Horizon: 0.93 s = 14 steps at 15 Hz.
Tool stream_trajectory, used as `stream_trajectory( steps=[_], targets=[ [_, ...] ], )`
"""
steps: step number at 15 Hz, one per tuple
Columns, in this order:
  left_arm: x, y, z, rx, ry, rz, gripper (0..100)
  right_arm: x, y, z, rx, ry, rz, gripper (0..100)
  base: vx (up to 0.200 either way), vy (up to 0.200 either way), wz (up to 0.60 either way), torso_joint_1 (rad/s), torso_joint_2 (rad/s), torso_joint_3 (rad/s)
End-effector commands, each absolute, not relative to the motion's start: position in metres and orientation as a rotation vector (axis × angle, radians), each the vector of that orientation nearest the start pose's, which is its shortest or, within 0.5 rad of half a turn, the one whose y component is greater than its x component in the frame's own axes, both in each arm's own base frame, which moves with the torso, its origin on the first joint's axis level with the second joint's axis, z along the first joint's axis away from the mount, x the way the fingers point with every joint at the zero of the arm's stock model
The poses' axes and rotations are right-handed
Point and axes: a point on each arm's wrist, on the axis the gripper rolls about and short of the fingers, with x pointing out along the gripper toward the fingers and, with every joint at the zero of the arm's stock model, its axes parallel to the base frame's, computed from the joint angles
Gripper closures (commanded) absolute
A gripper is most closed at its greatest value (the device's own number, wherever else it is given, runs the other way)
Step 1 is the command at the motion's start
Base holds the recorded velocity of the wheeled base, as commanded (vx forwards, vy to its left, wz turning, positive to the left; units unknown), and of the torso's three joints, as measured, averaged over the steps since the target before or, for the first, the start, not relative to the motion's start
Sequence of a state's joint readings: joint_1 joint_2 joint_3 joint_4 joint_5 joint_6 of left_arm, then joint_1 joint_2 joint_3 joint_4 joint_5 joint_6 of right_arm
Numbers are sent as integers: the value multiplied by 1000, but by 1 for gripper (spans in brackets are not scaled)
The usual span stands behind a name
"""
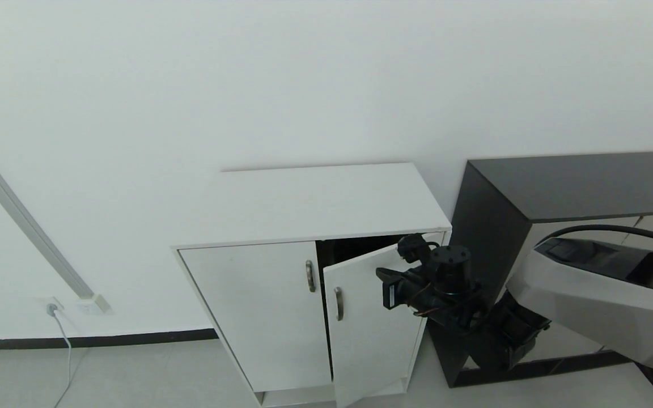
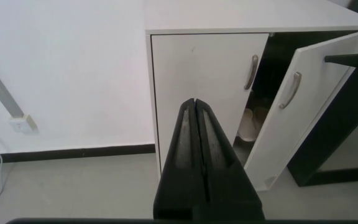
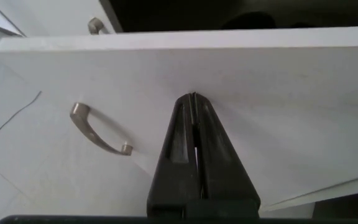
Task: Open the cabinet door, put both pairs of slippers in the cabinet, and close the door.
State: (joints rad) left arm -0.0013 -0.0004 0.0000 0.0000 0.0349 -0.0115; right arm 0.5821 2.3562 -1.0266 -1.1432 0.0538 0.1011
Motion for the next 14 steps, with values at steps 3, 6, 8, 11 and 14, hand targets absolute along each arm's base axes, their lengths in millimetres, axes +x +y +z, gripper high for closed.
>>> stream_trajectory(
  steps=[3, 6, 8, 11, 14],
  targets=[
    [-23, 1, 75, -12, 0, 34, 100, 374, 241, 29, 47, 223, 610, 100, 0, 0, 0, 0, 0, 0],
    [-23, 1, 75, -12, 0, 34, 100, 383, 241, 27, 50, 221, 598, 100, 0, 0, 0, 0, 0, 0],
    [-23, 1, 75, -12, 0, 34, 100, 387, 242, 26, 50, 223, 596, 100, 0, 0, 0, 0, 0, 0],
    [-23, 1, 75, -12, 0, 34, 100, 391, 242, 26, 50, 229, 588, 100, 0, 0, 0, 0, 0, 0],
    [-23, 1, 75, -12, 0, 34, 100, 396, 239, 25, 53, 225, 574, 100, 0, 0, 0, 0, 0, 0]
  ],
)
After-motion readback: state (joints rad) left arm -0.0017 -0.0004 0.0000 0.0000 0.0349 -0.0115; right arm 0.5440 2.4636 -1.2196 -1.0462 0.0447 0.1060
